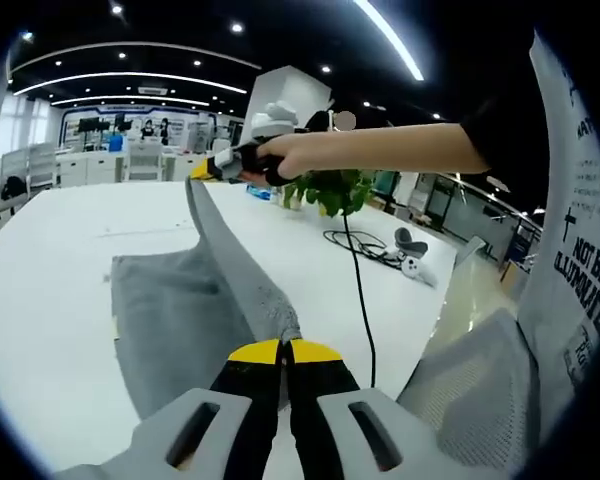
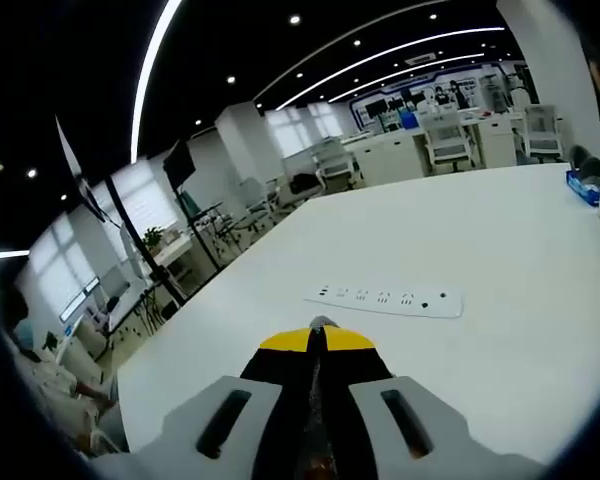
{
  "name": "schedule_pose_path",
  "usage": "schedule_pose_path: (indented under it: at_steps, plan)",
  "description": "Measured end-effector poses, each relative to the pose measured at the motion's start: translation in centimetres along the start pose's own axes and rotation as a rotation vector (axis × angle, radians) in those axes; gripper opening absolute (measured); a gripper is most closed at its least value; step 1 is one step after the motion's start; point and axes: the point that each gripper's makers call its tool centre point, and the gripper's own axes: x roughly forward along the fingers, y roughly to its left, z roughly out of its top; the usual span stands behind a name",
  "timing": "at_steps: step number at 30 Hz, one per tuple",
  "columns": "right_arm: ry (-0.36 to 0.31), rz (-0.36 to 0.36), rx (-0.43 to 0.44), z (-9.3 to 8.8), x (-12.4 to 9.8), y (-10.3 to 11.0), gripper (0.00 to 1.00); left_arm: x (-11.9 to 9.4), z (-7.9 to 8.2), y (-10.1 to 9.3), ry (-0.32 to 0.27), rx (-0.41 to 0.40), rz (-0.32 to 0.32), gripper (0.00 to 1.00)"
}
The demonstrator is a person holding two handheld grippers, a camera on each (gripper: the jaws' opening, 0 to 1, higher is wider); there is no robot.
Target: Fold the towel on the table until its edges align and the towel forms a compact rectangular stack.
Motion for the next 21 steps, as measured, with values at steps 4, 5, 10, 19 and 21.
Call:
schedule_pose_path:
  at_steps: [4,5,10,19,21]
  plan:
    - [0.007,0.006,-0.013,-0.2,0.5,0.7,0.00,-0.7,-0.1,0.6,-0.001,-0.012,0.022,0.01]
    - [0.009,0.007,-0.013,-0.2,0.6,0.9,0.00,-1.0,0.0,0.7,-0.002,-0.013,0.026,0.01]
    - [0.012,0.024,-0.012,-0.3,1.4,2.2,0.00,-2.1,-0.1,1.3,-0.006,-0.024,0.047,0.01]
    - [0.045,0.021,-0.081,-1.9,3.5,3.4,0.00,-3.0,-1.1,2.8,0.017,-0.082,0.105,0.01]
    - [0.051,0.023,-0.077,-2.1,3.8,3.5,0.00,-3.1,-1.3,3.0,0.019,-0.090,0.111,0.01]
